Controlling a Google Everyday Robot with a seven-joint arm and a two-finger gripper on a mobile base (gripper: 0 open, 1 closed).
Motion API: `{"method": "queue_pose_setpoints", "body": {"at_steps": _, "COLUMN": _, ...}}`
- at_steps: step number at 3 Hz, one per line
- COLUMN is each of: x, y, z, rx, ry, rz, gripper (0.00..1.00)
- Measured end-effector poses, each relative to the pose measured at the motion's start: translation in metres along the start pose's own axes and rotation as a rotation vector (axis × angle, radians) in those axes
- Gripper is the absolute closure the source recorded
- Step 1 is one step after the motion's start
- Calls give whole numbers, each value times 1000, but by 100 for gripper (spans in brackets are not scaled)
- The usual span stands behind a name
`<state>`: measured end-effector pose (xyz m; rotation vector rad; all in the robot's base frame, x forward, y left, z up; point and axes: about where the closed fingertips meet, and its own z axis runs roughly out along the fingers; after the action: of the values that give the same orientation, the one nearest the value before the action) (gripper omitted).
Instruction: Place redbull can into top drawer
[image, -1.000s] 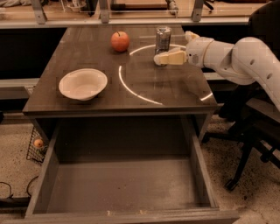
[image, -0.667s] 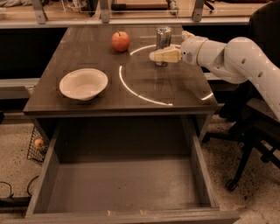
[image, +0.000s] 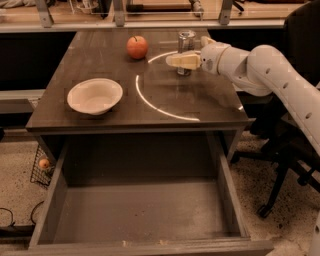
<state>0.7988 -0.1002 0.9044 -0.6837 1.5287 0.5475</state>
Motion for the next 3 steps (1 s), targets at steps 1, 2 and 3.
{"method": "queue_pose_setpoints", "body": {"at_steps": 1, "x": -5, "y": 2, "z": 6, "rx": -5, "ry": -38, "rz": -7, "gripper": 22}}
{"method": "queue_pose_setpoints", "body": {"at_steps": 2, "x": -5, "y": 4, "z": 8, "rx": -11, "ry": -39, "rz": -7, "gripper": 46}}
{"method": "queue_pose_setpoints", "body": {"at_steps": 3, "x": -6, "y": 7, "z": 11, "rx": -15, "ry": -39, "rz": -7, "gripper": 69}}
